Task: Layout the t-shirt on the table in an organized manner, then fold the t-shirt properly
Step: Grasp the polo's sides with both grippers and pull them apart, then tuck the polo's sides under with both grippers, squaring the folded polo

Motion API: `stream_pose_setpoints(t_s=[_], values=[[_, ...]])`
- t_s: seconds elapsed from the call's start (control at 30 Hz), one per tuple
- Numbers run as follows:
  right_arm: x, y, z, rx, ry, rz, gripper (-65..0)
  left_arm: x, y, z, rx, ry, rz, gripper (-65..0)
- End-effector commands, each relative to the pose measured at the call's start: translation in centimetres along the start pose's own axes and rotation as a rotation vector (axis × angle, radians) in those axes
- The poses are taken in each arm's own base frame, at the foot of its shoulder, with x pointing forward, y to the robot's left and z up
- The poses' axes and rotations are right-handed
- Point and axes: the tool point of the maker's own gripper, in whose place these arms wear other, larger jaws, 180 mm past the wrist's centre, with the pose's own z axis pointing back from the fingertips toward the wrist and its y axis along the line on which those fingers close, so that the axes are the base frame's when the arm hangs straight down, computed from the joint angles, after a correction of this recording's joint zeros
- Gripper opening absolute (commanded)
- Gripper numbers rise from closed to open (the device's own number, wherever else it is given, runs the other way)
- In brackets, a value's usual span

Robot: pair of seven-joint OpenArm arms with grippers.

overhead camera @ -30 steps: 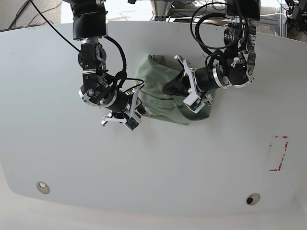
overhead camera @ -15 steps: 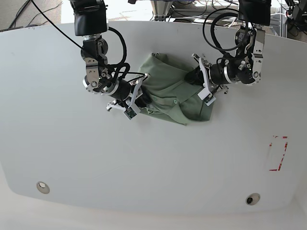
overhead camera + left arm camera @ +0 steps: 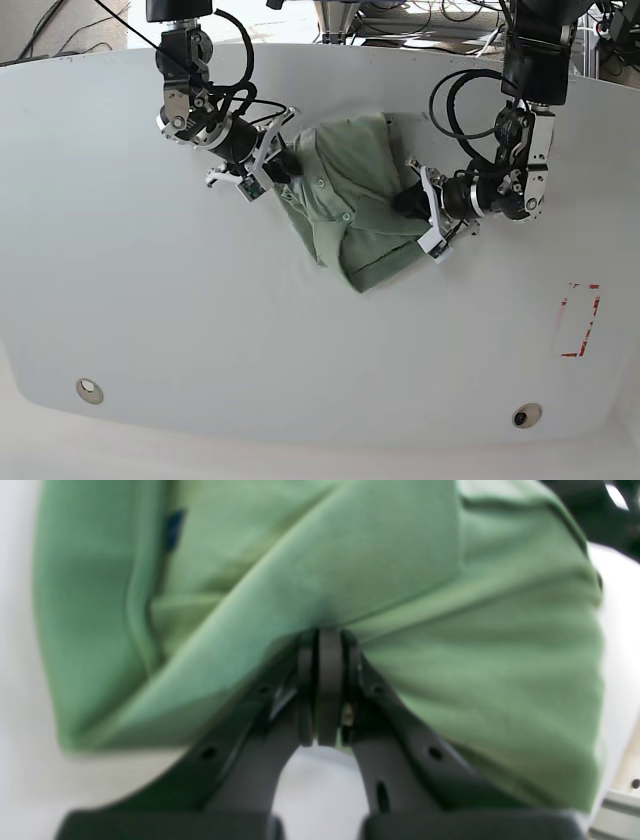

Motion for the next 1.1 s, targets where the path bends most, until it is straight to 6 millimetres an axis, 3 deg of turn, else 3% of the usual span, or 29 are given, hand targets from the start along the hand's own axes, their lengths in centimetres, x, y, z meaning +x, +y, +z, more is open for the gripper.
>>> stream_pose_setpoints(t_s=[0.0,0.27,0.43,0.63,0.8,1.07], values=[[0.6,0.5,1.5,-0.014,-0.021,0.036,-54.7,1.8,1.1,0.0,0.027,-0.004,-0.042,-65.0],[2.8,1.1,3.4,-0.045,-0.033,0.111,-54.7,6.0,0.5,1.4,0.051,-0.052,-0.157,-65.0],[5.3,1.0,4.9,-0.084,-0.043,0.185,-54.7,9.6,-0.5,4.2,0.104,-0.122,-0.267,-65.0],[7.6,0.1,5.3,-0.12,-0.058,0.233,-54.5,10.7,-1.7,7.4,0.167,-0.188,-0.324,-65.0],[9.1,-0.1,4.5,-0.119,-0.09,0.225,-54.5,9.0,-4.0,7.7,0.15,-0.184,-0.335,-65.0],[9.0,-1.4,2.6,-0.107,-0.069,0.188,-54.5,5.3,-7.9,4.9,0.045,-0.175,-0.21,-65.0]])
